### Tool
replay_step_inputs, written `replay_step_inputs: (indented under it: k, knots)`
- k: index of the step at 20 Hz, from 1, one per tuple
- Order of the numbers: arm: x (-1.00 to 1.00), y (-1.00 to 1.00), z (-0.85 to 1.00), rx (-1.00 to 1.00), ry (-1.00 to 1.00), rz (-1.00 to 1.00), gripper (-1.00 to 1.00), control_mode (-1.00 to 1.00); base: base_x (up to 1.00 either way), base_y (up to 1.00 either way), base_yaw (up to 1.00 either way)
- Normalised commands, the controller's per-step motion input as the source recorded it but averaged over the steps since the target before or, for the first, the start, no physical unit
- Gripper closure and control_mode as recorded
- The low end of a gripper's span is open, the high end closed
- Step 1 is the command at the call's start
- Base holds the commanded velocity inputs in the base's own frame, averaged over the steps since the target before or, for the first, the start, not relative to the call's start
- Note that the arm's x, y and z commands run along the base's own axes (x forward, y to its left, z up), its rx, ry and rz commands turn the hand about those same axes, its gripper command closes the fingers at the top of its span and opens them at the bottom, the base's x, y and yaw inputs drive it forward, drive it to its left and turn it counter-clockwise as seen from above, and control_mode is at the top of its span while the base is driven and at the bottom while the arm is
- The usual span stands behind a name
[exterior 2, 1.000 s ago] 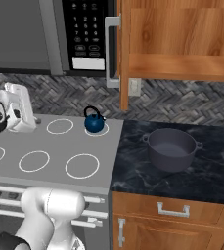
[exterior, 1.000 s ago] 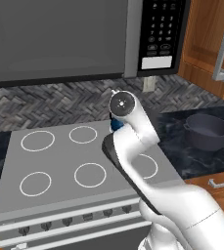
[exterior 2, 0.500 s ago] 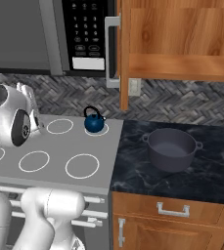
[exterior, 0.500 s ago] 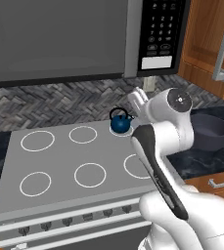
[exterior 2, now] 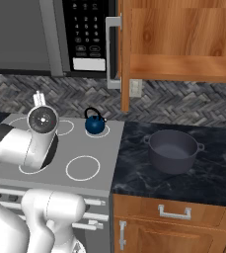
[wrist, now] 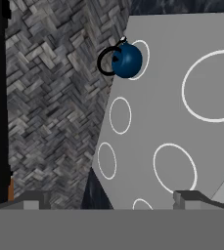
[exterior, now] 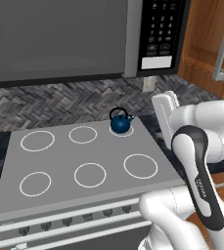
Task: Pick the kettle from the cabinet and place it on a stove burner. Then pick the pot from the counter and place it on another stove burner. Finally, turn both burners on.
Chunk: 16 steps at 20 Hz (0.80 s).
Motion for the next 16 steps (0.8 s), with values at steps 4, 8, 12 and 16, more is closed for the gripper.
replay_step_inputs:
  k: [4, 8, 12, 16]
  knots:
    - [-0.01, 0.00, 0.00, 0.00, 0.00, 0.00, -1.00, -1.00, 0.00, 0.00, 0.00]
    - [0.00, 0.00, 0.00, 0.00, 0.00, 0.00, -1.00, -1.00, 0.00, 0.00, 0.00]
    - [0.00, 0.00, -0.01, 0.00, 0.00, 0.00, -1.00, -1.00, 0.00, 0.00, 0.00]
    - [0.00, 0.00, 0.00, 0.00, 0.00, 0.00, -1.00, 1.00, -0.16, -0.13, -0.02]
